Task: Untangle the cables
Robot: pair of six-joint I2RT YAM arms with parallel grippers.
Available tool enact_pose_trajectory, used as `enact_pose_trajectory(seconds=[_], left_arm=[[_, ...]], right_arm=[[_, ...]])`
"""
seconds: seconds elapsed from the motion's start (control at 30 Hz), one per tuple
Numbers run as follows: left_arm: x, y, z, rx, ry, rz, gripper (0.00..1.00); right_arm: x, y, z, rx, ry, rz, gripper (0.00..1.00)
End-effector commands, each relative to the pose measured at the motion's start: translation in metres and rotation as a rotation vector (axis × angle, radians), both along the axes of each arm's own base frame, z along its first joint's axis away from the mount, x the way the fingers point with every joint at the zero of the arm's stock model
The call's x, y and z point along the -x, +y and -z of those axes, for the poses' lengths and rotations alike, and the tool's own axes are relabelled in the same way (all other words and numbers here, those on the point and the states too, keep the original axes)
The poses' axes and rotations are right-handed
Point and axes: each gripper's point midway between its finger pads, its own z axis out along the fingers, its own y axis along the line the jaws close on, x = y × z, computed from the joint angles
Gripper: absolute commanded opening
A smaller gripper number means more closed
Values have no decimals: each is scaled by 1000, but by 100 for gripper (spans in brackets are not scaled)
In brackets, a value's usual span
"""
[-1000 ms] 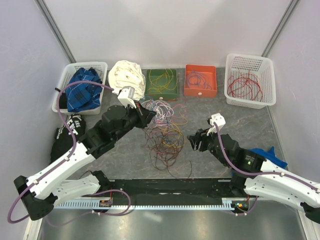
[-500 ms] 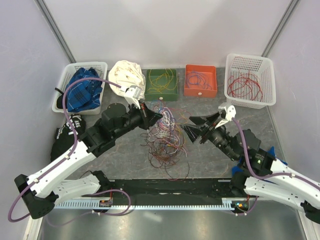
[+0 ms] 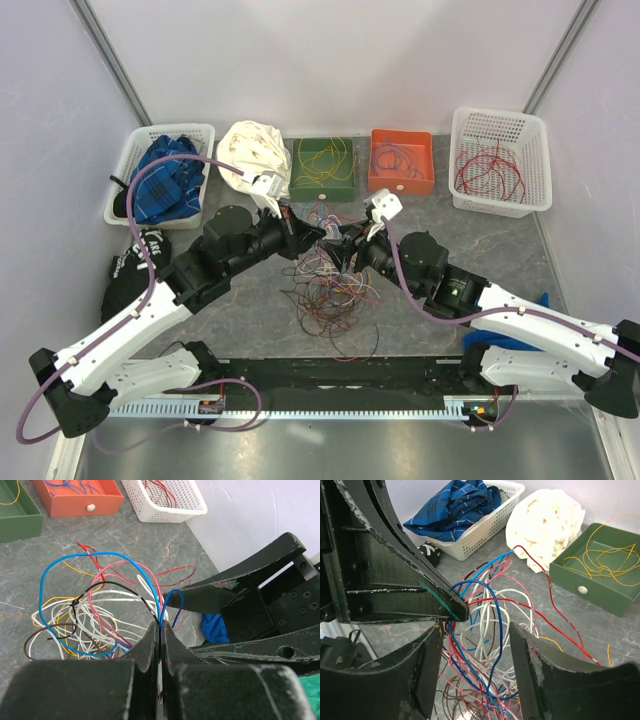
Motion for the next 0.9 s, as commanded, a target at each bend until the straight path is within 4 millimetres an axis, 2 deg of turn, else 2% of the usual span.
enact_pose_trajectory(seconds=[0.0, 0.23, 0.4, 0.47, 0.5, 0.6, 0.87], left_arm=[[2, -4, -21, 35, -75, 37, 2], [1, -2, -13, 23, -66, 25, 2], [0, 1, -10, 16, -65, 13, 2], [0, 1, -9, 13, -65, 9, 2], [0, 2, -8, 12, -64, 7, 2], [0, 3, -7, 8, -65, 5, 2], [1, 4, -10, 14, -69, 6, 2]], right_arm=[[-9, 1, -42, -77, -87, 39, 59], [-7, -4, -48, -109, -99, 45, 49], [-6, -10, -52, -122, -107, 55, 27], [-5, -11, -51, -124, -102, 54, 30], [-4, -11, -51, -123, -102, 53, 40], [-6, -13, -50, -119, -99, 64, 52], [-8, -11, -48, -102, -101, 68, 41]])
